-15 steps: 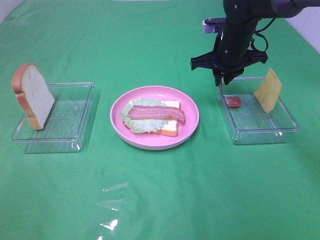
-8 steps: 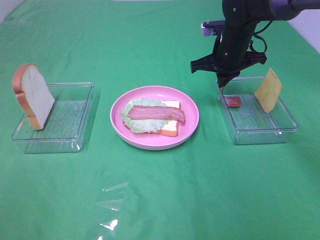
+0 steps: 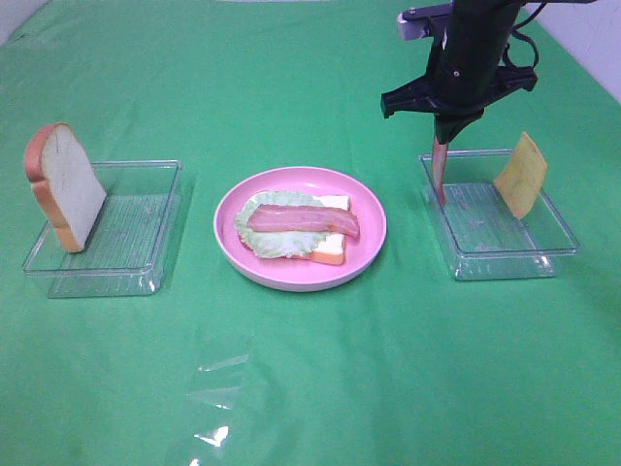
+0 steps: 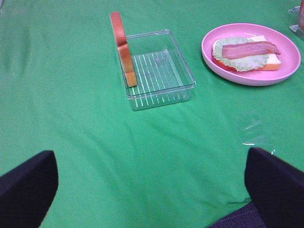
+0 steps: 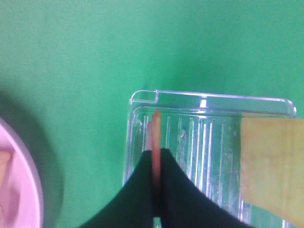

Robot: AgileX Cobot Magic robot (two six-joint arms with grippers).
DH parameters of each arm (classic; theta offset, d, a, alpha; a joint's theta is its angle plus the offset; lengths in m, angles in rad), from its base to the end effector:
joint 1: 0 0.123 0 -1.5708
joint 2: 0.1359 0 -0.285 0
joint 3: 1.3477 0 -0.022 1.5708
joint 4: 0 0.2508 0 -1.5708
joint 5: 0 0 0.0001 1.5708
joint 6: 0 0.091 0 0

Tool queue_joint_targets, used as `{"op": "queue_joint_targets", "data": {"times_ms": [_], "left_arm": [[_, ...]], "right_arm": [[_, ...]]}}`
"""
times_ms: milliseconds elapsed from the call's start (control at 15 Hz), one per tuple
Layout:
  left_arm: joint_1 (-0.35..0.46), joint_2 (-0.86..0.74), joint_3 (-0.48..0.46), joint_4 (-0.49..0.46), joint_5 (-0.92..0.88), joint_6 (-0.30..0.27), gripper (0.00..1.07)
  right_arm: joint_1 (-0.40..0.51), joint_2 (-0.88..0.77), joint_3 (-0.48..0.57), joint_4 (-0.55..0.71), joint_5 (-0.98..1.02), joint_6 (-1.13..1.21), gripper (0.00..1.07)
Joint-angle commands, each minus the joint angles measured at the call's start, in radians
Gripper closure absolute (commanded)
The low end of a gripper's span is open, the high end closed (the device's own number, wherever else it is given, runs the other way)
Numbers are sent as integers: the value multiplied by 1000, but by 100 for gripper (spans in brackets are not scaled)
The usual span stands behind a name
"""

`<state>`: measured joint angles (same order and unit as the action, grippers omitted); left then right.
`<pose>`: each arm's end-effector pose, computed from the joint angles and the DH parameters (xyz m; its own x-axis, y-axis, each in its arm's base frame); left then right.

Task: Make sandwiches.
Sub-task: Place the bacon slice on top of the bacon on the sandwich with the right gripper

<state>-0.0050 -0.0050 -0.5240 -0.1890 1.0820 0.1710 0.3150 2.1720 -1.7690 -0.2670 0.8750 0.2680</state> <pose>-0.0102 -0.0151 0.2833 -0.4285 0.0823 -0.8998 0.1892 0.9819 -0.0002 0.4538 0.1285 0.1948 -0.8942 -0.1943 -0.4033 -0.1451 0.9781 -0.1493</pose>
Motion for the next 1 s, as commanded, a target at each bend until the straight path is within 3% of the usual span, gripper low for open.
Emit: {"op": "queue_joint_targets", "data": {"times_ms": [67, 400, 733, 1000], "left_arm": [[3, -17, 0, -3, -1, 1, 5], [3, -17, 0, -3, -1, 1, 5], [3, -17, 0, -3, -1, 1, 5], [3, -17, 0, -3, -1, 1, 5]], "right_arm": [[1, -58, -4, -7, 59, -43, 107], [1, -162, -4, 4, 167, -83, 107], [2, -265, -2, 105, 321, -139, 107], [2, -275, 31, 209, 335, -171, 107]]}}
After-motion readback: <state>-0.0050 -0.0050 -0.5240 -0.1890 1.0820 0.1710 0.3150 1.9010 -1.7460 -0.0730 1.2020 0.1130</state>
